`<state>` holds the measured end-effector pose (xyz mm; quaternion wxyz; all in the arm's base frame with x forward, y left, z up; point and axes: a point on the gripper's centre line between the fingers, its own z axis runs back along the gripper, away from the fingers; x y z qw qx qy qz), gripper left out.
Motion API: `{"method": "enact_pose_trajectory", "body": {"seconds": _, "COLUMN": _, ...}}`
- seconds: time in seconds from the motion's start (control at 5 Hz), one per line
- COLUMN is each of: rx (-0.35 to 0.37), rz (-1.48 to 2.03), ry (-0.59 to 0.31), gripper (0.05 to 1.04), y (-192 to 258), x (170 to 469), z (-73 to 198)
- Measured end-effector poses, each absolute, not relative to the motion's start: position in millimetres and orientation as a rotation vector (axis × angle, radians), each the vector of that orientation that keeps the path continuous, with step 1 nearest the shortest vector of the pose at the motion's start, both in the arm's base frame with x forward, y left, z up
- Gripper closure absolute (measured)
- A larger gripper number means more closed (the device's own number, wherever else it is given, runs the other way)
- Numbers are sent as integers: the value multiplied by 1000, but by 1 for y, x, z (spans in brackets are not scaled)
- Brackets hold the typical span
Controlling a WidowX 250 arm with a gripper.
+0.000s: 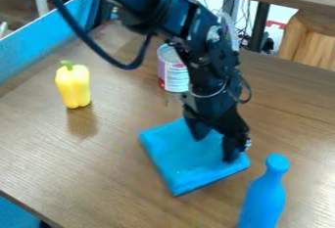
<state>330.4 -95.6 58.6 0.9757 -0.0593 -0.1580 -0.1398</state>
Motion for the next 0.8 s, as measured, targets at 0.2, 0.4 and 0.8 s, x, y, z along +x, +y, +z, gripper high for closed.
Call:
{"method": "enact_pose_trajectory", "body": {"seconds": 0.2, "rx": -156, "rz": -267, "ry": -337, "gripper": 82, "y": -108, "x": 358, "z": 59}}
{"method": "enact_pose_trajectory", "body": {"seconds": 0.4, "rx": -173, "rz": -305, "ry": -347, "gripper": 82, "y": -131, "x": 382, "z": 60}}
{"method": "enact_pose_trajectory", "body": {"seconds": 0.8, "rx": -167, "rz": -314, "ry": -349, "gripper": 82, "y": -142, "x": 399, "z": 62}}
